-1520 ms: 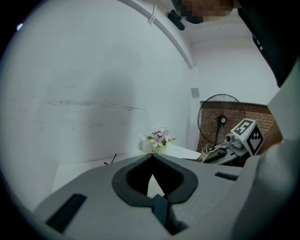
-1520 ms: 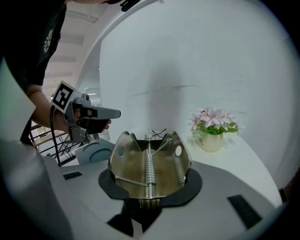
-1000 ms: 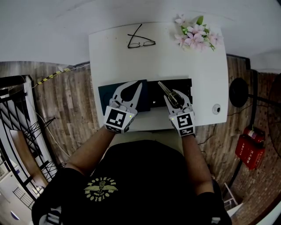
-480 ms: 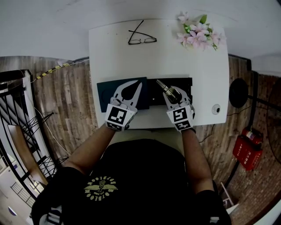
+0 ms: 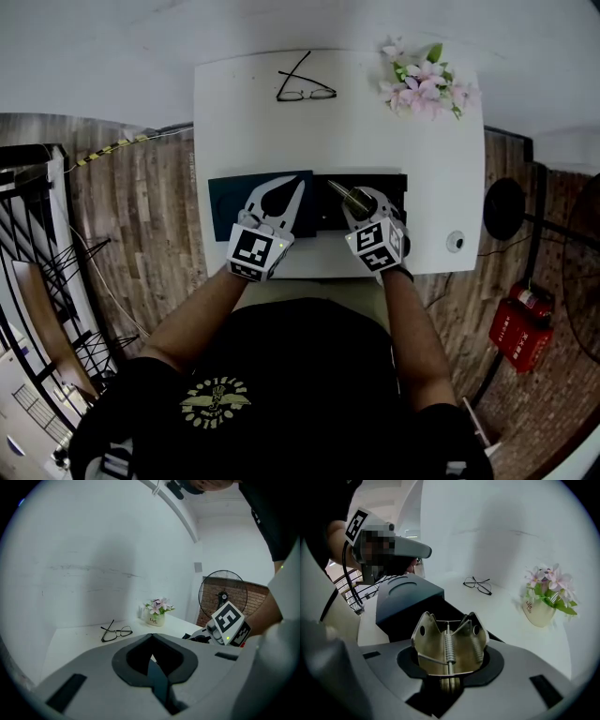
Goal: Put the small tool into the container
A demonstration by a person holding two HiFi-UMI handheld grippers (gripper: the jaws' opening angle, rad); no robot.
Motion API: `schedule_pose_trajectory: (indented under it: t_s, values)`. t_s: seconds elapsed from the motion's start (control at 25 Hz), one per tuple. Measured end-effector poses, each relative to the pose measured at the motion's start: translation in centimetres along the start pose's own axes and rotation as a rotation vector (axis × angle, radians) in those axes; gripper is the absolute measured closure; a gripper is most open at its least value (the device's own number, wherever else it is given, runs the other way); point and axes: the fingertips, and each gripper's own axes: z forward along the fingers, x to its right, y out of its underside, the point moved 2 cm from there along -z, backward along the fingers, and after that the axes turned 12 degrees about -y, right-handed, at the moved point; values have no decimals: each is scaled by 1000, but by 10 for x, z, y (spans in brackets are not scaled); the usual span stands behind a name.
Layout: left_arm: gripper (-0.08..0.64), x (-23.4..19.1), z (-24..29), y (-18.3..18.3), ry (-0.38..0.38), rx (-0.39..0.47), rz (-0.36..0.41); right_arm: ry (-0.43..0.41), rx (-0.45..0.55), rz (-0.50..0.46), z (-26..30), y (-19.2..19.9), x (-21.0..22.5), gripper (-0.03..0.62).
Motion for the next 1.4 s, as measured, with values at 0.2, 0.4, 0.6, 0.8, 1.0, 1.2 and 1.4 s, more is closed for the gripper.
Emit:
schedule_pose_trajectory:
  t_s: [0.2,0.4,0.6,0.8,1.0,1.2,1.4]
  values:
    - [554,-2,-5,-6,-8,7,-1,-66,28,160,5,9,3,364]
    - [552,-7,-12,-18,-12,22,7,-66,24,169,-1,10,-1,332]
    - [552,-10,-20,-32,-4,47,16,-29,42,177,-16,8,-1,325]
    - [552,-9,-29,-39,13,52,36,2,45,182,-32,11,-6,325]
    - [552,-7,-41,-49,37,64,48,49,61,206,-49,15,-13,325]
    - [552,-3,-56,-59,61,81,58,90,102,227,-69,16,-22,325]
    - [552,-2,-60,-70,71,105,60,133,272,275,-95,-1,-33,356]
